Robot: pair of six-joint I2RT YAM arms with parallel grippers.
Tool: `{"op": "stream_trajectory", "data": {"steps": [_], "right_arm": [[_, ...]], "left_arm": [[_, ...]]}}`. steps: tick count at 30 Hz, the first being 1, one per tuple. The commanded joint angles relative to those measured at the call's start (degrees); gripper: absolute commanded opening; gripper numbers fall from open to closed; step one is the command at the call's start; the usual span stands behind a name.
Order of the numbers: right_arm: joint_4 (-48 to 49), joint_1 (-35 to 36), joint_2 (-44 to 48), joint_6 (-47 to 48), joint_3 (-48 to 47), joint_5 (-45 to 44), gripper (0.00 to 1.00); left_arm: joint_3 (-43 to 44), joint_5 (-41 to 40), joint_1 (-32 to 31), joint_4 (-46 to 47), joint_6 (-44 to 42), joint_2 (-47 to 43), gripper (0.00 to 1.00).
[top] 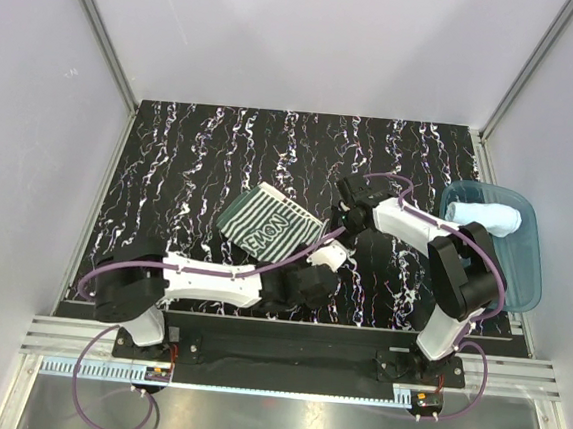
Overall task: Roll the towels
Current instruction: Roll the towel
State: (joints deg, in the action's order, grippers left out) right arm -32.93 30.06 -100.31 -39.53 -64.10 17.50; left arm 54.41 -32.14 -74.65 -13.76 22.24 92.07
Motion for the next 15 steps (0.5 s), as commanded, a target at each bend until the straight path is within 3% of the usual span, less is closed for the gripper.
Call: {"op": "stream_trajectory", "data": {"steps": [1,12,15], "right_arm": [[-1.3,0.6,0.9,0.7,-2.1,1.7,0.06],[-1.8,0.6,2.0,1.2,-2.7,5.7,0.06],[-1.0,0.6,2.5,0.5,-2.0,6.9,0.06]], "left_arm": [[2.7,-2.5,-0.1,4.7,-0.9,2.1,0.73],[-0.8,-2.8,0.7,7.0,0.3,5.8,0.69],[-2.9,-2.4,1.2,8.6,0.5,5.9,0.53]]}}
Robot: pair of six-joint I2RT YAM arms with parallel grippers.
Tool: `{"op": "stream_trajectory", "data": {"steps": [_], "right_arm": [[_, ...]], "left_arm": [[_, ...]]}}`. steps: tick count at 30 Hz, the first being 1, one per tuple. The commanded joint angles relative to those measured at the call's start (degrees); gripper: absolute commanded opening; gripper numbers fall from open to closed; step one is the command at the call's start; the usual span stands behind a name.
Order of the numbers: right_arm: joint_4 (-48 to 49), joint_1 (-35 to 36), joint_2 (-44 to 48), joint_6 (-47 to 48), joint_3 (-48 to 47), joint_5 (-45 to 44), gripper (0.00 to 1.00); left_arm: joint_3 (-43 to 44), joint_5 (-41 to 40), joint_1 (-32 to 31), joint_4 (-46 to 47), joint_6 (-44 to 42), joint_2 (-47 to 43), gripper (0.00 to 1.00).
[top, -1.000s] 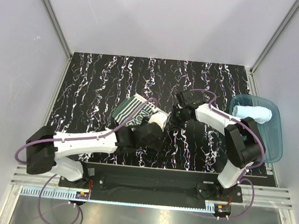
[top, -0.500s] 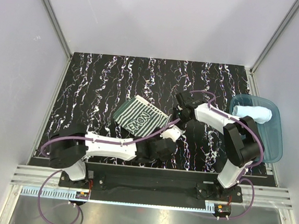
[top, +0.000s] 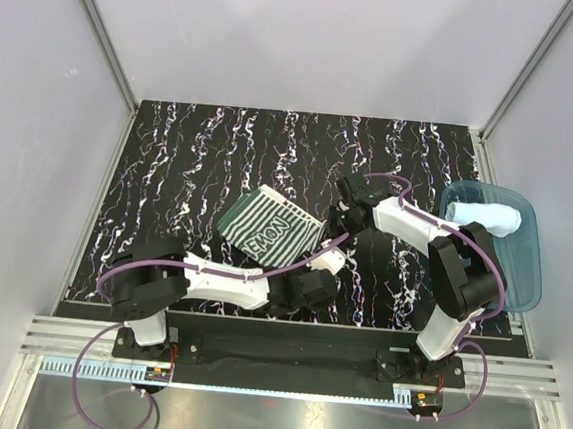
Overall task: Roll the towels
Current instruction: Roll the towel
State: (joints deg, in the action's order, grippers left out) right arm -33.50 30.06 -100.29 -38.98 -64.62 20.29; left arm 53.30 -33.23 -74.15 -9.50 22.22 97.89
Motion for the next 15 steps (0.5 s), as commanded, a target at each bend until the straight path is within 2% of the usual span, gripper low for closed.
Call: {"op": "stream_trajectory", "data": {"steps": [1,2,5,11,14,15], "right_arm": [[-0.3,0.6,2.6,0.0,-1.4,4.3,0.06],[-0.1,0.6,2.6,0.0,-1.1,4.8,0.06],[0.0,0.7,2.6,0.0,-0.7,5.4,0.06],[-0.8,0.5,2.8,0.9,-0.3,5.0,0.08],[-1.9,-0.1,3.2,1.3,-0.8,3.0,0.18],[-2.4,-1.0,3.4,1.8,-0.9,2.4,0.29]], "left_arm": [[-2.1,-1.3,0.9,4.8,0.8,0.0,0.48],[-3.0,-1.0,1.1,5.1,0.9,0.1,0.38],[-4.2,0.0,2.0,6.2,0.7,-0.9,0.3],[-6.2,5.7,3.8,8.4,0.3,-4.0,0.22],[-7.4,11.0,5.4,8.9,1.2,-6.6,0.2],[-7.9,14.6,6.0,9.1,1.5,-7.4,0.19]]}}
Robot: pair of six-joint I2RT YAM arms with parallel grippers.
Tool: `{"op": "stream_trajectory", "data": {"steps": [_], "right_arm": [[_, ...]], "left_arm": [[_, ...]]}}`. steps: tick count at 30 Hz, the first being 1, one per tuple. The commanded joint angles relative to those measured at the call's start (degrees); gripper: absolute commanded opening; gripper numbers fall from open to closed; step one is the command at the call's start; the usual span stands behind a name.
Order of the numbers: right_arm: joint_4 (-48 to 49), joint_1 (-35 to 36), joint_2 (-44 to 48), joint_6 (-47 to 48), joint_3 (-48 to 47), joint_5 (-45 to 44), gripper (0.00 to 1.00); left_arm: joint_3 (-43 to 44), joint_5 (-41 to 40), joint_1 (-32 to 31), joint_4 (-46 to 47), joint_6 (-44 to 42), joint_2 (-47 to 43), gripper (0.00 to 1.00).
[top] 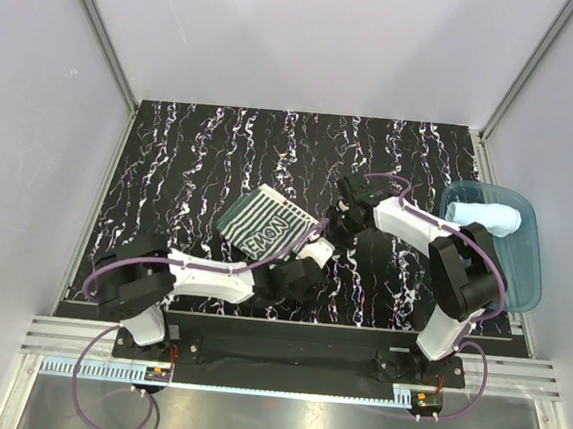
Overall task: Roll the towels
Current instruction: Roll the towel
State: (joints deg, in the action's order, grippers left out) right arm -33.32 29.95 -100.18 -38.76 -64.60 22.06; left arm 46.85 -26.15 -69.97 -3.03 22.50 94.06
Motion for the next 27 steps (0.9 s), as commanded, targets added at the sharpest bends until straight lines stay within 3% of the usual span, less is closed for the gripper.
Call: {"op": "stream_trajectory", "data": {"steps": [1,7,13,14,20,27], "right_arm": [[-3.5,-1.4,3.4,1.9,-1.1,-0.1,0.34],[-5.1,-9.3,2.1,5.7,-2.5,-1.0,0.52],[-11.5,-10.4,3.5,7.9,-11.9,-7.2,0.7],[-11.9,-10.4,4.2,8.0,-14.0,-7.9,0.77],[-11.1,-10.4,8.7,6.3,-14.9,-7.6,0.77],[-2.2,-10.4,15.5,4.2,-6.0,0.9,0.64]], "left_arm": [[-2.5,9.0,2.4,2.8,1.8,-5.2,0.18],[-6.9,24.3,9.4,6.8,7.1,-12.2,0.18],[-9.1,34.4,16.5,8.6,10.3,-14.9,0.18],[-9.8,38.7,17.7,9.2,11.7,-14.9,0.18],[-13.2,54.9,26.7,18.5,19.5,-12.0,0.17],[-15.8,61.8,31.6,23.9,29.1,-11.0,0.17]]}}
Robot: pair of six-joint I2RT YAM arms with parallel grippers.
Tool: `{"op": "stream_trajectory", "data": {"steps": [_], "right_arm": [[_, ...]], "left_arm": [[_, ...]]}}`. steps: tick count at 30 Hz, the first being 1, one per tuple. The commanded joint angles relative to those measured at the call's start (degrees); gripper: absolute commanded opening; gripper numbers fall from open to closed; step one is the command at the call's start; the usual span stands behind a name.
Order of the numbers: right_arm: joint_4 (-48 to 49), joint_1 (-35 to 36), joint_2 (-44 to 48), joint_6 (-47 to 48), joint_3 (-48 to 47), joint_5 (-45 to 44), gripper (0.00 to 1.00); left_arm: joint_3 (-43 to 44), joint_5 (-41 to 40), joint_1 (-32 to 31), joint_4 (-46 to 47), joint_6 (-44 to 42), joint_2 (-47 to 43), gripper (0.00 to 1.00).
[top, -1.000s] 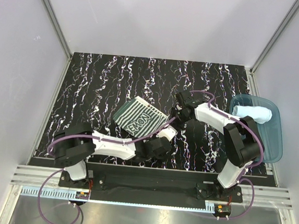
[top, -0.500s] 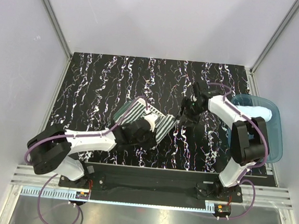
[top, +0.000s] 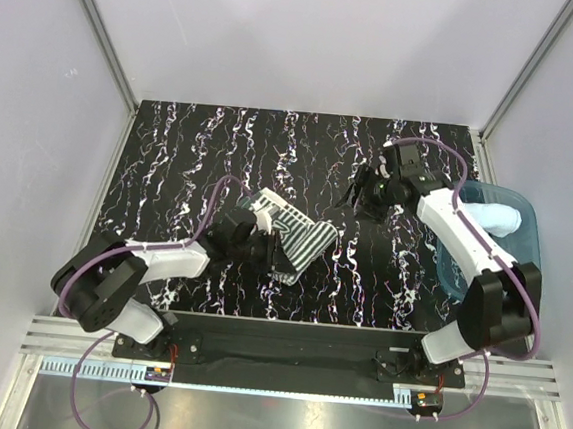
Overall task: Roll the towels
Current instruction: Roll the towel
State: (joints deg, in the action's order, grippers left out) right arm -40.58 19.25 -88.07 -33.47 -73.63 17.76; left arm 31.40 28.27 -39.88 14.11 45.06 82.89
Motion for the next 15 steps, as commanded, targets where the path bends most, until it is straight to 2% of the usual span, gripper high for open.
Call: {"op": "stream_trajectory", "data": {"steps": [1,6,7,8,12,15], "right_arm": [[8.8,0.2,4.1,-1.5,6.0,6.6,0.62],[24.7,0.4,7.5,-8.2,17.2,17.0,0.52],[30.4,0.4,7.7,-9.4,20.9,18.0,0.43],[33.3,0.6,8.0,-11.9,22.5,19.5,0.39],[48.8,2.8,7.6,-16.9,28.5,21.2,0.33],[53.8,5.7,5.2,-18.6,29.6,20.3,0.29]], "left_arm": [[-0.9,8.0,2.5,7.2,7.8,0.3,0.17],[-2.2,10.8,4.0,11.5,15.4,2.7,0.17],[-2.4,10.8,4.4,12.0,16.1,3.1,0.17],[-3.7,10.9,4.6,14.7,18.0,3.6,0.18],[-6.0,12.6,5.3,23.1,22.4,8.8,0.18],[-7.5,14.0,6.1,30.8,26.2,13.7,0.18]]}}
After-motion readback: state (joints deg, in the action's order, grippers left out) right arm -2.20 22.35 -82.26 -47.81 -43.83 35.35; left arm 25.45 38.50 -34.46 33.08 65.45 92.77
